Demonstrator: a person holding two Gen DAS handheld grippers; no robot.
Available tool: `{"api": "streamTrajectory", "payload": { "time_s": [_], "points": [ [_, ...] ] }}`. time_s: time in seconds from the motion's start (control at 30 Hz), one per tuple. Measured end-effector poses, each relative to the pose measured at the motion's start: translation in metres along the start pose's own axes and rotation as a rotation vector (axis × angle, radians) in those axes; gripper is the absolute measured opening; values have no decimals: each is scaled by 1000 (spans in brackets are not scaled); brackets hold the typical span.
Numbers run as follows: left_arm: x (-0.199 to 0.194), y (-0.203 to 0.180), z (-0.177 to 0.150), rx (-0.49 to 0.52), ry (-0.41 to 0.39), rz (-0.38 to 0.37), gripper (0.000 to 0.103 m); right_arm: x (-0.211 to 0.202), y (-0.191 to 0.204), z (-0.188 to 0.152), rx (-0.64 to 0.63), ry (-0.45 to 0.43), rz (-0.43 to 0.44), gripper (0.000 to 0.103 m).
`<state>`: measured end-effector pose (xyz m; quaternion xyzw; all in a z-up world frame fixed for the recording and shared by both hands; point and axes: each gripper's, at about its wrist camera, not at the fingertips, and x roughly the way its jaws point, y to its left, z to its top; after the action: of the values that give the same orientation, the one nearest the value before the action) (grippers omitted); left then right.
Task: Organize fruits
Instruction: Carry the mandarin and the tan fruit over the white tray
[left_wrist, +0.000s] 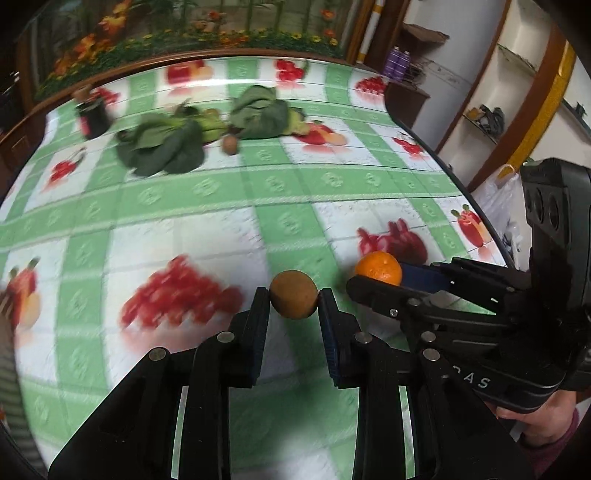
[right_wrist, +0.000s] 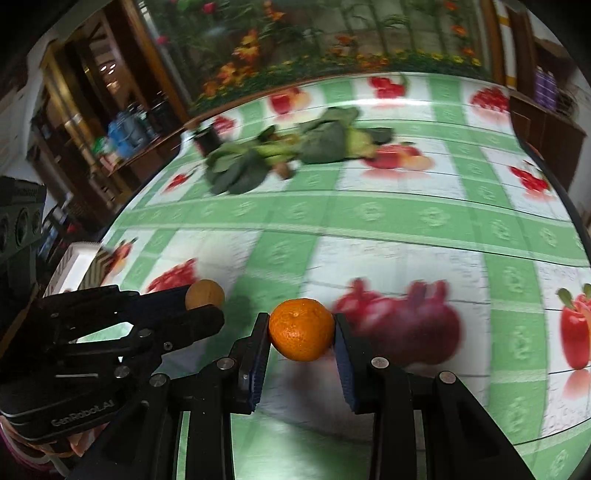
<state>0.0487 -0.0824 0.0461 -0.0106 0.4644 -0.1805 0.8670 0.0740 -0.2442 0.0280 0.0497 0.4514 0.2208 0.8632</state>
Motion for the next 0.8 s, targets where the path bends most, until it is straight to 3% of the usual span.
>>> {"api": "streamTrajectory", "payload": {
  "time_s": [0.37, 0.8],
  "points": [
    [-65, 55, -47, -70, -54, 133, 26, 17, 86, -19, -98, 37, 97, 33],
    [-113, 121, -91, -168, -104, 274, 26, 35, 178, -33, -213, 59, 188, 33]
  ]
}}
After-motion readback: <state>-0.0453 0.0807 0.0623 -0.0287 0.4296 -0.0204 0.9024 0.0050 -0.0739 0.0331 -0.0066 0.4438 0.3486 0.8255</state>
